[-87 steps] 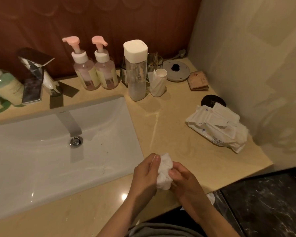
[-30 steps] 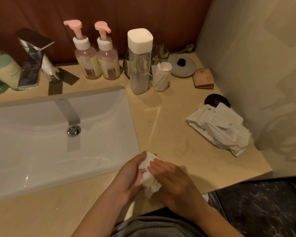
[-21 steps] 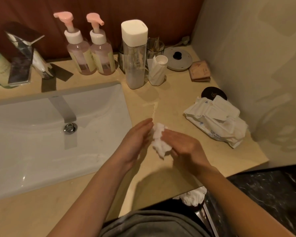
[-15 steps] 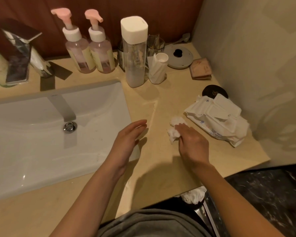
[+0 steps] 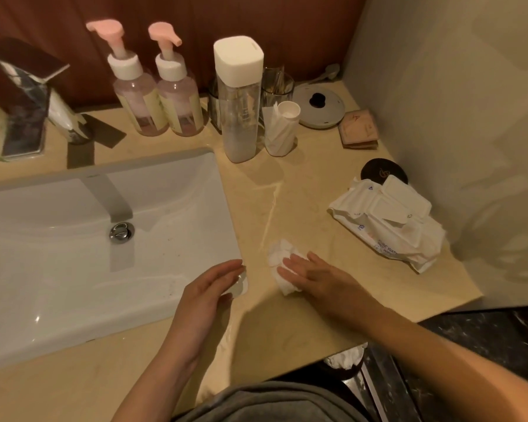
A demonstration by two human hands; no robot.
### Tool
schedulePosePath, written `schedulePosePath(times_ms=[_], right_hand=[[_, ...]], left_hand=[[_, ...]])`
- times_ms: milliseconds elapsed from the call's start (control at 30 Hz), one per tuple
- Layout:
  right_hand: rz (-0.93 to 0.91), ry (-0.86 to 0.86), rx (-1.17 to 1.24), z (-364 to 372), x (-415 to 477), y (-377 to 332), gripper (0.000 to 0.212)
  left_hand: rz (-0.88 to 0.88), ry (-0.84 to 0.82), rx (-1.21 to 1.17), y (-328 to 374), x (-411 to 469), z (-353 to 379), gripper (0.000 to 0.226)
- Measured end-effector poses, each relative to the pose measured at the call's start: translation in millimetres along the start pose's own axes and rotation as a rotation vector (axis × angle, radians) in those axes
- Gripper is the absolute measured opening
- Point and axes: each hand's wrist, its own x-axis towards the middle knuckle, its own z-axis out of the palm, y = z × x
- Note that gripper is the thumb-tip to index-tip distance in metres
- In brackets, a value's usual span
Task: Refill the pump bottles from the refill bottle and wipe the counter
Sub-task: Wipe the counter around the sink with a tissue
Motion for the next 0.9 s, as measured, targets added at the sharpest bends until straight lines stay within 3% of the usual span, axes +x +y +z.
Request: schedulePosePath(times_ms=[100,400,500,633,733,900], right_hand=[[-0.011,-0.009,0.066,-12.6,24.0,13.5,0.054],[0.382,0.136,0.182,-2.9,118.3,-4.7,0.055],[0.239,0.12,0.164,-0.9,104.3,-17.3,0.058],[0.061,-0.053,0.214,-5.2,68.2,-23.3,0.061],[-0.113,-0.032,0.238,2.2,36.2,-22.3,0.064],[-0.327,-0.03,-0.036,-7.2,-8.5,-2.0,0.043]], left_hand=[[0.059,0.029,0.037,4.1,-2.2,-2.0,0.025],[0.077,0.102,0.016,8.6,-14.2,-9.7,0.024],[0.062,0.1,-0.037,9.4,-15.2,-9.0,0.025],[0.049,0.09,-0.053,7.8,-12.8,-7.6,0.026],[0.04,0.077,-0.037,5.7,-12.1,-5.9,0.026],[0.035,0.076,-0.033,5.8,-12.3,-6.1,0.027]])
